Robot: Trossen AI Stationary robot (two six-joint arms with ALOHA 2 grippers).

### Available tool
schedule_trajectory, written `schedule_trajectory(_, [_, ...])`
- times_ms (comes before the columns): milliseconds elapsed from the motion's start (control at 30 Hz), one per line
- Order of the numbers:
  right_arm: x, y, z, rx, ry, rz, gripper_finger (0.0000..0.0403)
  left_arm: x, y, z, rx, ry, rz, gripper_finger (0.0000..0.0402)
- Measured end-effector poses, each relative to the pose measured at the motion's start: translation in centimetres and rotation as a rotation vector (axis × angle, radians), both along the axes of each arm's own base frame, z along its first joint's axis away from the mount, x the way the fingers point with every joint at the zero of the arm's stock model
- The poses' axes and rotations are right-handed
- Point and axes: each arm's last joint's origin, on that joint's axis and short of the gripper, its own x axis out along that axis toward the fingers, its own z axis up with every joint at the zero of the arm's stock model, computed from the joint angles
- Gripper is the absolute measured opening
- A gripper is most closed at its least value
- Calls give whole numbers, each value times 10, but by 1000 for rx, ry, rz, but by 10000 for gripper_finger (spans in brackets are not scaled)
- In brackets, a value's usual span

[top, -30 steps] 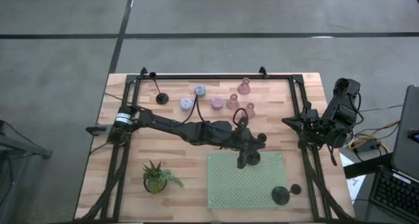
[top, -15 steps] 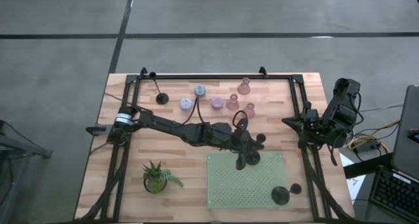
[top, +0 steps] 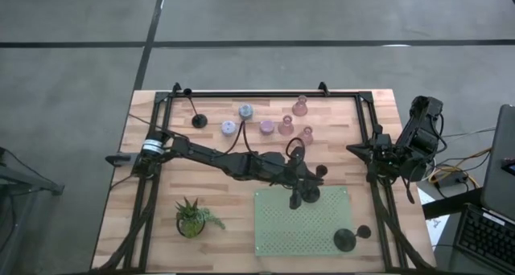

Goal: Pick & Place candle stick holders
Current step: Put the right black candle holder on the shelf aligned with the other black candle holder

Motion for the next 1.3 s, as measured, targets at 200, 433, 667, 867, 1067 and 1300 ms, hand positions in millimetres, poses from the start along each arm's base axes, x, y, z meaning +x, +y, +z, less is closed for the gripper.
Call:
schedule_trajectory(200, [0,0,0,0,0,0,8,0,0,0,0,1,2,85])
schedule_trajectory(433, [0,0,0,0,0,1,8,0,0,0,0,2,13,138])
schedule_trajectory(667, [0,0,0,0,0,1,8,0,0,0,-8,3,18,190])
schedule_trajectory(867, [0,0,0,1,0,1,8,0,1,1,-10,1,17,219])
schedule_trajectory(1067, [0,0,0,2,-1,1,8,-1,1,2,-9,-1,18,240])
schedule_trajectory(1300, [0,1,0,13,7,15,8,-2,1,5,-4,-7,17,248])
